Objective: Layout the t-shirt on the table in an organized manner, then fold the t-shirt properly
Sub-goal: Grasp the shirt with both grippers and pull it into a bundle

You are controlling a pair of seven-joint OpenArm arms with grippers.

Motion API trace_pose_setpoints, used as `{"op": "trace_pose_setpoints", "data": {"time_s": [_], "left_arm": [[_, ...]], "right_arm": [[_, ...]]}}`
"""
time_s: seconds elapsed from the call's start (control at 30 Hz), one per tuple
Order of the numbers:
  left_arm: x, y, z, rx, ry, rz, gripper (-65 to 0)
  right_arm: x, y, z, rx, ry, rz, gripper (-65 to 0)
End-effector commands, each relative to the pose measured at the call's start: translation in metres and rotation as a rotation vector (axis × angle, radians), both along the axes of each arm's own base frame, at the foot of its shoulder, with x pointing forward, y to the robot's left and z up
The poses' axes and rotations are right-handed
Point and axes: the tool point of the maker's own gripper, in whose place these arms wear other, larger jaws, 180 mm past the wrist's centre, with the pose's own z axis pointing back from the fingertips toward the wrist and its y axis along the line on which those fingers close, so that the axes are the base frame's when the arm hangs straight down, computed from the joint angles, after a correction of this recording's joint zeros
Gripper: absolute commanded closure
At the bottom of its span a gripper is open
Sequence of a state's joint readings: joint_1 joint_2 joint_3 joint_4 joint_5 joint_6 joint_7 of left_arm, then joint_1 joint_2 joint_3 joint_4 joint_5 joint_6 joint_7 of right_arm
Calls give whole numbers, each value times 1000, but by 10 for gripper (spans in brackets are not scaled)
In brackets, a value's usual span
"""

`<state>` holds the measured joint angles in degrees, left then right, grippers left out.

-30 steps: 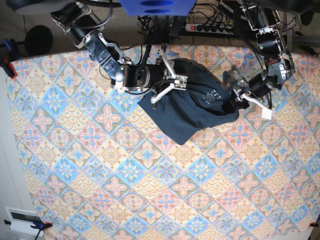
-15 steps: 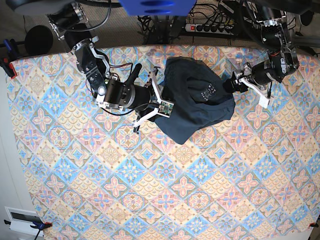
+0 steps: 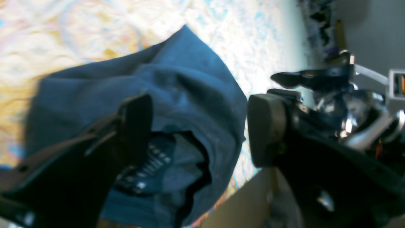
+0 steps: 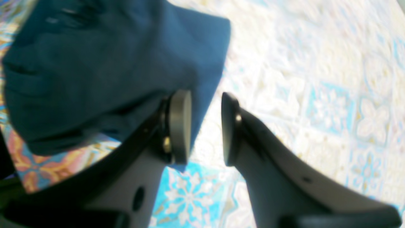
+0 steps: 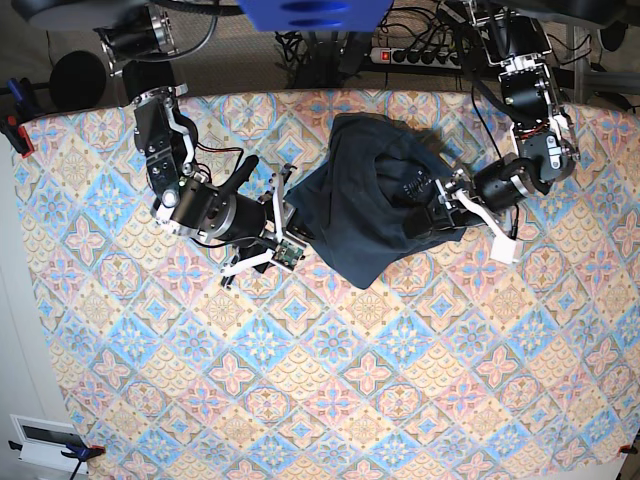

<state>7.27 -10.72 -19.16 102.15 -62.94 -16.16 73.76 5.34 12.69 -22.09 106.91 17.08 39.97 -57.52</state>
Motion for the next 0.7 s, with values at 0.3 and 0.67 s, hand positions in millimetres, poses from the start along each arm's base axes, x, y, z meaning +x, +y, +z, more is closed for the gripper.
{"op": "trace_pose_setpoints", "data": {"time_s": [0.3, 0.67], "left_arm": [[29, -89, -14, -55, -8, -26, -297], [-26, -43, -92, 374, 115, -154, -242]], "right_arm": [[35, -27, 2, 46, 8, -122, -157], [38, -22, 6, 51, 2, -116, -157]]}}
